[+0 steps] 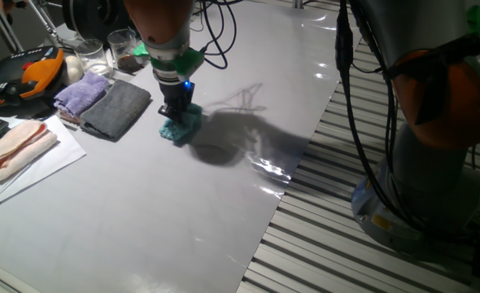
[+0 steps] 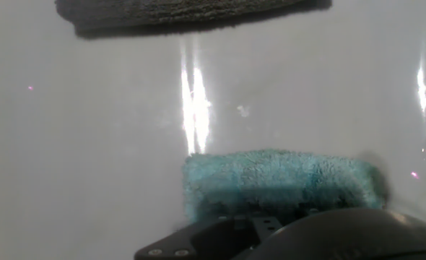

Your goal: Clean the table with a cloth

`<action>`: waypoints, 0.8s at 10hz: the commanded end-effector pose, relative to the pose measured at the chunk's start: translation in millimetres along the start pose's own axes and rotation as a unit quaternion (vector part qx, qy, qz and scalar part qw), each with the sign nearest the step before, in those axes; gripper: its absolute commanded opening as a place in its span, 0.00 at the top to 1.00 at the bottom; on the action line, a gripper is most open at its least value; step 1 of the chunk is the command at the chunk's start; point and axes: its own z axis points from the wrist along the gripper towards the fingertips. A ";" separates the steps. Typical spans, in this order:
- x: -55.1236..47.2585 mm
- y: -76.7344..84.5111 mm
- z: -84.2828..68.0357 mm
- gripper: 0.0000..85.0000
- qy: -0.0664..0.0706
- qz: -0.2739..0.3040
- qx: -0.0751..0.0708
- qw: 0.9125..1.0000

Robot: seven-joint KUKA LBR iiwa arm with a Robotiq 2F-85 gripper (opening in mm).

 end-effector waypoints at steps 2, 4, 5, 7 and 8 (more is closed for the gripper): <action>-3.4 1.8 0.4 1.00 -0.001 0.000 -0.002 1.000; -3.0 2.7 -1.9 1.00 -0.001 -0.002 0.001 1.000; -3.1 3.2 -1.1 1.00 -0.002 -0.002 0.001 1.000; -3.8 6.1 -0.9 1.00 -0.002 -0.003 -0.001 1.000; -3.4 6.0 -1.0 1.00 -0.002 -0.004 -0.003 1.000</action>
